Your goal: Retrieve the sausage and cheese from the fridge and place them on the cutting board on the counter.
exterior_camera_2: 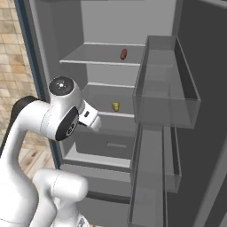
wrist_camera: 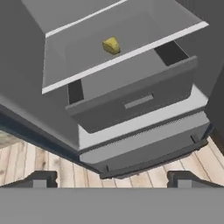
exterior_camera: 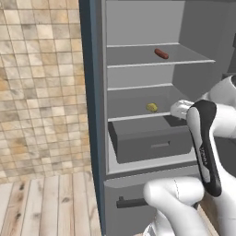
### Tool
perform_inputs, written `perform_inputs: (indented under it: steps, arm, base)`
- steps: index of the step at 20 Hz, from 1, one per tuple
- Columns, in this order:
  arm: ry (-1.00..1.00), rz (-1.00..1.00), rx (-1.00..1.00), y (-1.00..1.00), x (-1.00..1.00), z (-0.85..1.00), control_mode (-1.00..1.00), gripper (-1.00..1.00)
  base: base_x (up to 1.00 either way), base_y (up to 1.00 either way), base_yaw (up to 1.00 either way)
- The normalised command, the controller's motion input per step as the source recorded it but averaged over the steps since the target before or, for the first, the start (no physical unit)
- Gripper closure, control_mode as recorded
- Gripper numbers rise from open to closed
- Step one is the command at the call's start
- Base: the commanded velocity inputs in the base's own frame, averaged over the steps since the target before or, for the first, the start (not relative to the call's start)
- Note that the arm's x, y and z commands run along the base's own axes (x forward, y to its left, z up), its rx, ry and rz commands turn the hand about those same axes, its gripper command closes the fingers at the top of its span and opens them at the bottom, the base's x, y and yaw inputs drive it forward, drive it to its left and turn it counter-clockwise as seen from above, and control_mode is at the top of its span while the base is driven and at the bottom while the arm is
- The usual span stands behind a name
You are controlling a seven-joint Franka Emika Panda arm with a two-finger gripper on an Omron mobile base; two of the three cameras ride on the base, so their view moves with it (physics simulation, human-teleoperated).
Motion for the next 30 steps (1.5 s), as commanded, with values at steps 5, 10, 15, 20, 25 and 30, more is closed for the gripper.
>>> perform_inputs:
  steps: [5,10,15,20,25,30]
  arm:
    - [-0.03,0.09,-0.05,0.09,0.69,0.03,-1.0,-1.0]
    - [0.0,0.0,-0.08,0.02,1.0,0.0,-1.0,-1.0]
    - [0.0,0.08,-0.06,-0.12,0.58,-0.15,-1.0,-1.0]
    - [0.0,0.15,-0.05,-0.1,0.47,-0.24,-1.0,-1.0]
    - [0.0,0.15,-0.04,-0.01,0.52,-0.03,-1.0,-1.0]
    - [0.0,0.09,-0.02,0.0,0.22,-0.29,-1.0,-1.0]
  base:
    - [0.0,0.0,0.0]
    - [0.0,0.0,0.0]
    - [0.0,0.0,0.0]
    - [0.0,0.0,0.0]
    - [0.0,0.0,0.0]
    - [0.0,0.0,0.0]
